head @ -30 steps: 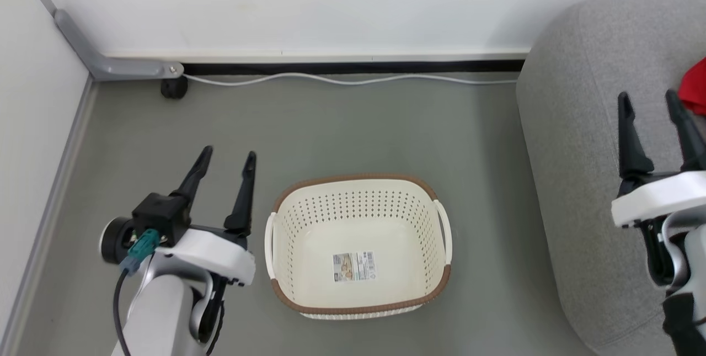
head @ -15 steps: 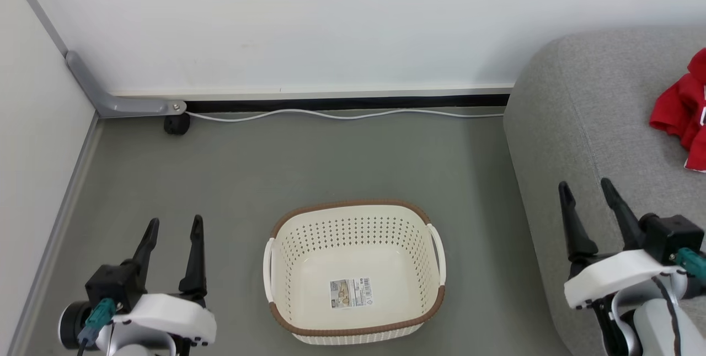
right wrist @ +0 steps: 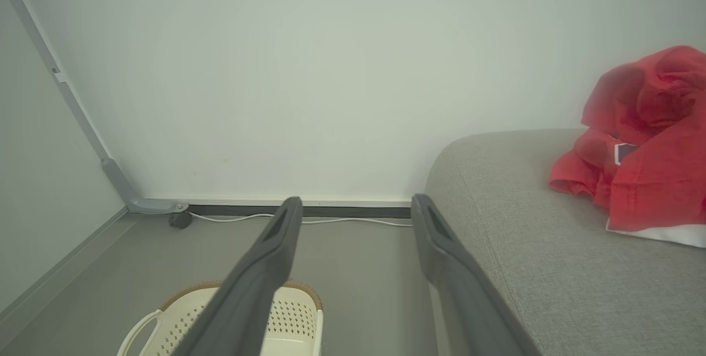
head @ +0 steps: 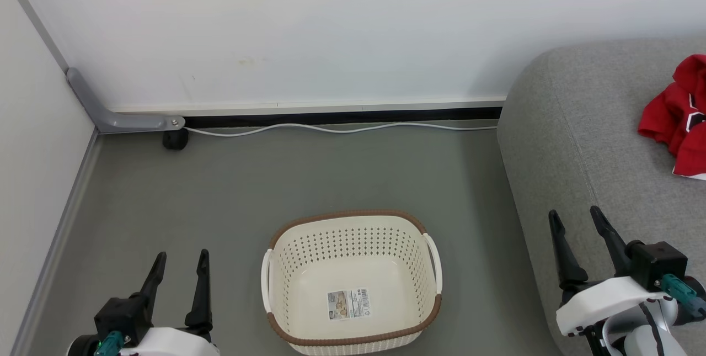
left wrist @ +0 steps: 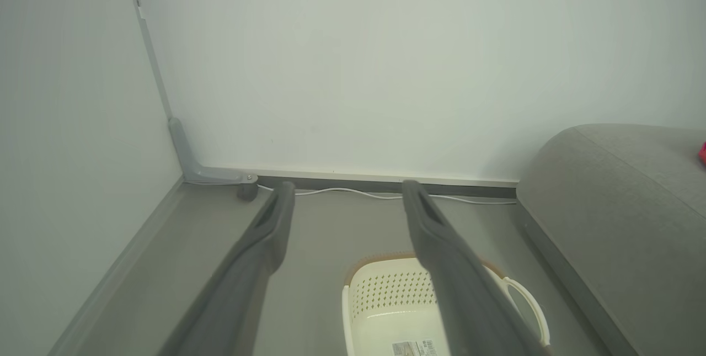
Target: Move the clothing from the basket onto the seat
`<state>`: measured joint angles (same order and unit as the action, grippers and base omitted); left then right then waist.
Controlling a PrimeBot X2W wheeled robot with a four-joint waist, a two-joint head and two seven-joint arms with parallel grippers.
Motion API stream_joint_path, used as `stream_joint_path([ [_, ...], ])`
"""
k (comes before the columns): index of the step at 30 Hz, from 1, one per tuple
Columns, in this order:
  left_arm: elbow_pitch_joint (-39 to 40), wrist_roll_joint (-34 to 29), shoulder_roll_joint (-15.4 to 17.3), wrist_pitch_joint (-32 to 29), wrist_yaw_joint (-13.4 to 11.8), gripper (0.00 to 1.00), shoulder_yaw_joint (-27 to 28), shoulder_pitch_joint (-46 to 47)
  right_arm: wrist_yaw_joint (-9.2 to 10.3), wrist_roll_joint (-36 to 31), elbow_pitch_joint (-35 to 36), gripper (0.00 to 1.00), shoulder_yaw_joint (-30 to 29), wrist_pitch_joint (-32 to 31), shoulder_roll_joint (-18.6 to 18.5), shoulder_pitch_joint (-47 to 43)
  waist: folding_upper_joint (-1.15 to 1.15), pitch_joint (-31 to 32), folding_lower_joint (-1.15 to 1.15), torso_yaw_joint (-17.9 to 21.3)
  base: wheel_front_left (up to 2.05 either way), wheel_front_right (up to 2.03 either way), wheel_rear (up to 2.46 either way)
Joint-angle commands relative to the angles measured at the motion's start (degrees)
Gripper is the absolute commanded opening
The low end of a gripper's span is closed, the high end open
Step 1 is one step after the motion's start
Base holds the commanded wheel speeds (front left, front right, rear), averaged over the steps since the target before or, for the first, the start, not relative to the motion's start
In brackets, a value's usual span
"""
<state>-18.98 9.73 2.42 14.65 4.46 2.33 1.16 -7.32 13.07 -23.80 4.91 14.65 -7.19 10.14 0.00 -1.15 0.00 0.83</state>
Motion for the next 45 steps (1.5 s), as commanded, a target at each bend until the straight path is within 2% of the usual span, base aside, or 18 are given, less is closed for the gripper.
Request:
stream_joint_path([
  [1, 1.68, 0.46, 0.48, 0.35, -0.49, 1.0, 1.33, 0.7, -0.17, -0.6, 1.66, 1.0, 1.21, 0.35, -0.2, 0.47, 0.0, 0.04, 0.0, 0.08, 0.0, 0.0, 0.0],
  [7, 1.35, 0.83, 0.47, 0.35, -0.96, 1.0, 0.11, 0.16, -0.17, -1.03, 1.82, 1.0, 0.8, 0.35, 0.62, 0.09, 0.0, -0.05, 0.0, 0.37, 0.0, 0.0, 0.0],
  [22, 0.71, 1.13, 0.46, 0.35, -0.17, 1.0, -0.89, 0.34, -0.17, -1.25, 1.77, 1.0, 0.12, 0.35, 1.27, -0.02, 0.0, -0.16, 0.0, 0.39, 0.0, 0.0, 0.0],
  [23, 0.73, 1.47, 0.46, 0.35, 0.02, 0.0, -1.11, 0.42, -0.17, -1.15, 1.78, 0.0, 0.14, 0.35, 1.24, 0.05, 0.0, -0.23, 0.0, 0.41, 0.0, 0.0, 0.0],
  [24, -0.61, 1.24, -0.03, -0.03, -0.16, 0.0, -2.65, -1.0, 0.0, -0.57, 0.3, 0.0, -0.84, -0.01, 1.64, -1.09, 0.0, -0.21, 0.0, 0.4, 0.0, 0.0, 0.0],
  [27, -2.66, 1.36, -0.58, -0.12, -0.15, 0.0, -2.71, -1.5, 0.0, -0.35, -1.55, 0.0, -0.67, -0.09, 2.25, -2.42, 0.0, -0.21, 0.0, 0.39, 0.0, 0.0, 0.0],
  [35, -2.64, 5.65, -0.6, -1.48, 0.02, 0.0, -2.12, -1.17, -0.01, 3.87, -1.18, 0.0, -1.35, -1.34, 2.43, -2.73, 0.0, 0.0, 0.13, 0.32, 0.0, 0.0, 0.0],
  [39, -2.32, 8.3, -0.56, -2.05, 0.13, 0.0, -2.02, -1.05, -0.01, 6.45, -0.79, 0.0, -1.64, -1.97, 2.49, -2.82, 0.0, -0.06, 0.01, 0.28, 0.0, 0.0, 0.0],
  [45, -1.86, 12.22, -0.51, -2.96, 0.28, 0.0, -1.78, -0.77, -0.02, 10.28, -0.21, 0.0, -2.13, -2.94, 2.59, -2.87, 0.0, -0.04, 0.0, 0.23, 0.0, 0.0, 0.0],
])
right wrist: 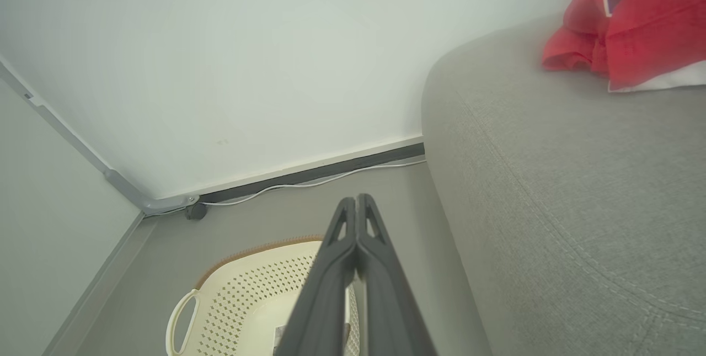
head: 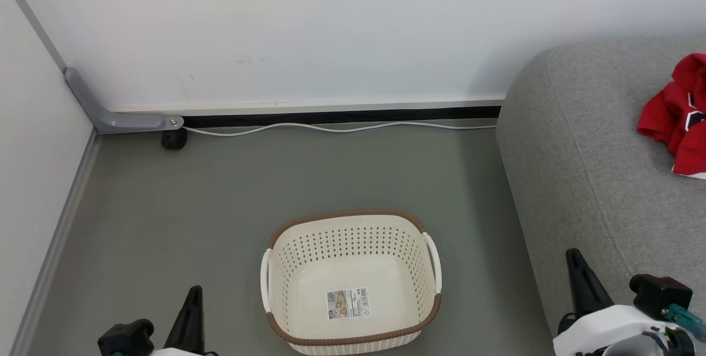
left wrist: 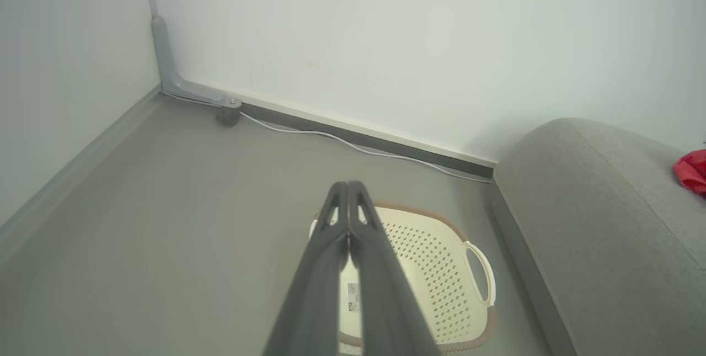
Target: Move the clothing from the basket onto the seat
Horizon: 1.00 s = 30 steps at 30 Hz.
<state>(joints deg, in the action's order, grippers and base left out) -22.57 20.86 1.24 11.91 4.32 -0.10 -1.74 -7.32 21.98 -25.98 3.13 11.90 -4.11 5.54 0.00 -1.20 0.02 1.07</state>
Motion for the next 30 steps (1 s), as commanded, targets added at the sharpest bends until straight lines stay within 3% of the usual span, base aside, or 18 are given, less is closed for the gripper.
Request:
stream_joint_path([
  [1, 1.8, 1.75, 0.69, -0.39, 0.44, 0.0, 0.71, 2.18, -0.02, 2.01, 2.06, 0.0, -0.43, -0.36, -0.47, 1.72, 0.0, 0.01, -0.02, -0.03, 0.0, 0.0, 0.0],
  [30, 3.64, 20.56, 0.95, -5.24, 1.17, 0.0, 2.29, 3.72, -0.06, 20.45, 4.75, 0.0, -2.91, -5.22, -0.01, 1.42, 0.0, 0.28, -0.02, -0.31, 0.0, 0.0, 0.0],
])
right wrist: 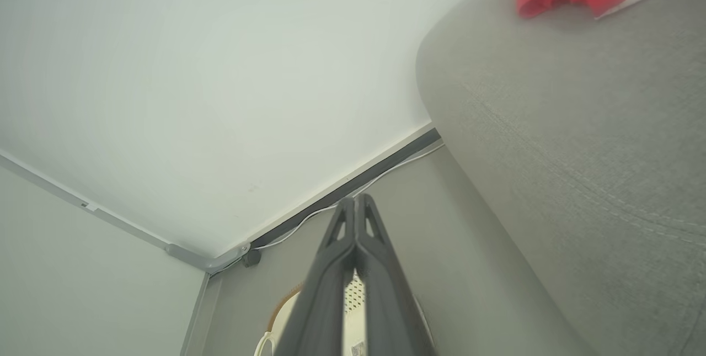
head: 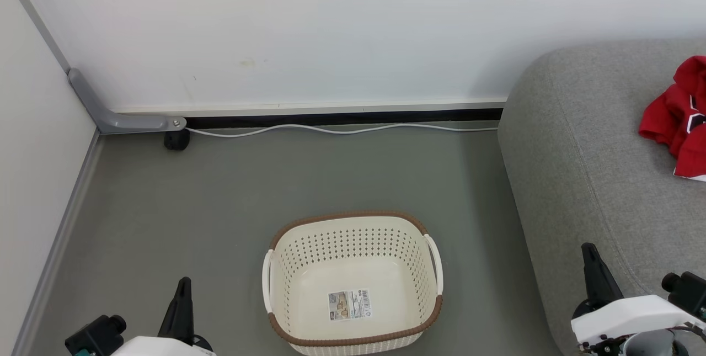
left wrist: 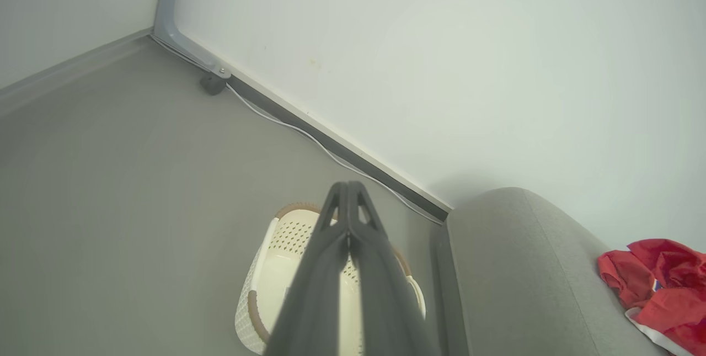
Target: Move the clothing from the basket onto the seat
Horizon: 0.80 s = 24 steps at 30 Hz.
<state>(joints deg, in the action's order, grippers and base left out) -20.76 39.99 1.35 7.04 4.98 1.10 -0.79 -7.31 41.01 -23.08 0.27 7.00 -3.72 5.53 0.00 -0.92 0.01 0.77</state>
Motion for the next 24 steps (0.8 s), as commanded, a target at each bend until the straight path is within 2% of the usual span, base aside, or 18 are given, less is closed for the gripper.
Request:
stream_joint_path([
  [1, 1.89, 2.08, 0.85, -0.53, 0.54, 0.0, 1.13, 2.82, -0.07, 2.06, 1.94, 0.0, -0.14, -0.49, -0.39, 1.42, 0.0, 0.02, -0.01, -0.02, 0.0, 0.0, 0.0],
  [24, 3.32, 16.99, 1.05, -4.4, 1.12, 0.0, 2.41, 4.06, -0.11, 16.66, 4.06, 0.0, -2.14, -4.38, -0.02, 1.19, 0.0, 0.23, -0.01, -0.24, 0.0, 0.0, 0.0],
])
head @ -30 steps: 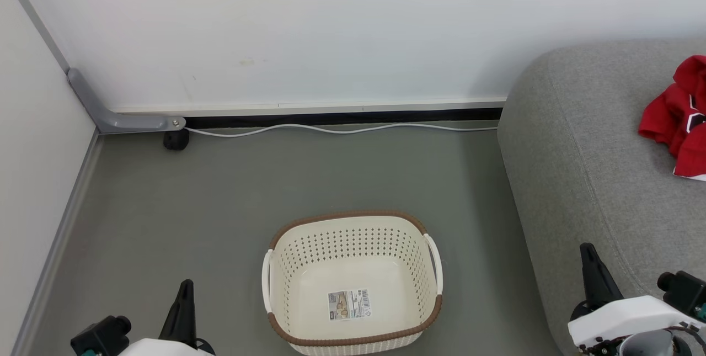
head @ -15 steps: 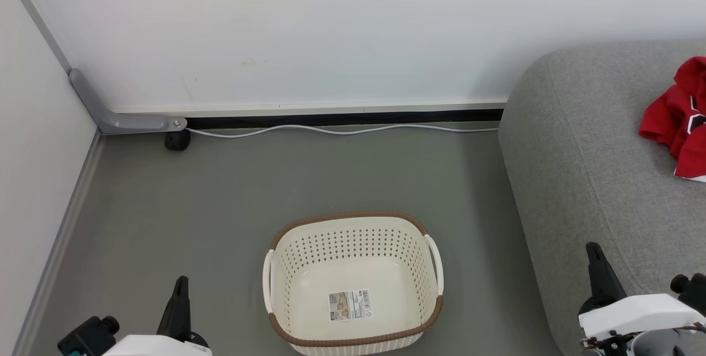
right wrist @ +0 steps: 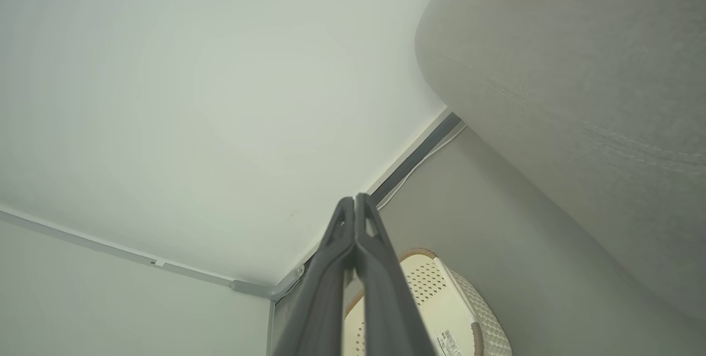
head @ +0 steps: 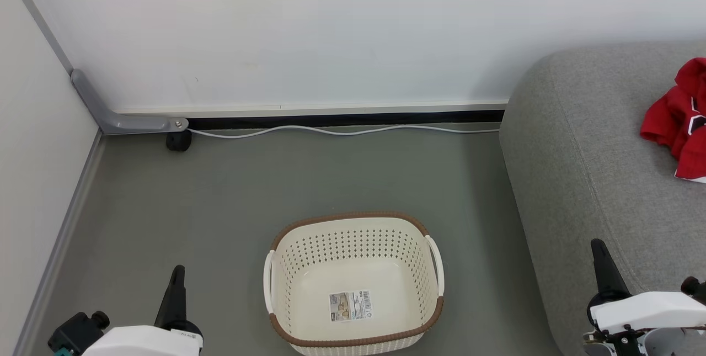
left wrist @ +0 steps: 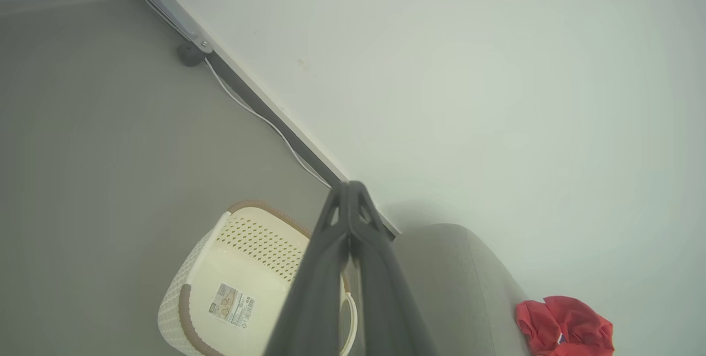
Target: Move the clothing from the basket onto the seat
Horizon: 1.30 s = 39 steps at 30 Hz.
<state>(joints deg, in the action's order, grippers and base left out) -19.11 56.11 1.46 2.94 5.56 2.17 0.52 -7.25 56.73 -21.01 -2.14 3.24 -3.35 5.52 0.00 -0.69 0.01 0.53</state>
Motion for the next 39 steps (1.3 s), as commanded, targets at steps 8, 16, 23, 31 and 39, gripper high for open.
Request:
stream_joint_path([
  [8, 2.17, 6.06, 1.01, -1.65, 0.75, 0.0, 1.79, 3.18, -0.18, 6.03, 2.73, 0.0, -0.42, -1.96, -0.27, 1.12, 0.0, 0.08, -0.01, -0.08, 0.0, 0.0, 0.0],
  [16, 2.67, 11.26, 1.08, -3.0, 0.95, 0.0, 2.24, 3.62, -0.19, 11.13, 3.47, 0.0, -1.11, -3.31, -0.14, 1.04, 0.0, 0.15, -0.01, -0.16, 0.0, 0.0, 0.0],
  [23, 3.04, 15.14, 1.14, -4.01, 1.1, 0.0, 2.57, 3.94, -0.2, 14.93, 4.02, 0.0, -1.63, -4.31, -0.05, 0.98, 0.0, 0.21, -0.01, -0.21, 0.0, 0.0, 0.0],
  [31, 3.54, 20.34, 1.21, -5.36, 1.31, 0.0, 3.01, 4.37, -0.21, 20.03, 4.76, 0.0, -2.32, -5.66, 0.08, 0.9, 0.0, 0.28, -0.01, -0.29, 0.0, 0.0, 0.0],
  [39, 4.04, 25.54, 1.28, -6.71, 1.51, 0.0, 3.46, 4.8, -0.22, 25.13, 5.5, 0.0, -3.01, -7.01, 0.21, 0.82, 0.0, 0.36, -0.01, -0.37, 0.0, 0.0, 0.0],
])
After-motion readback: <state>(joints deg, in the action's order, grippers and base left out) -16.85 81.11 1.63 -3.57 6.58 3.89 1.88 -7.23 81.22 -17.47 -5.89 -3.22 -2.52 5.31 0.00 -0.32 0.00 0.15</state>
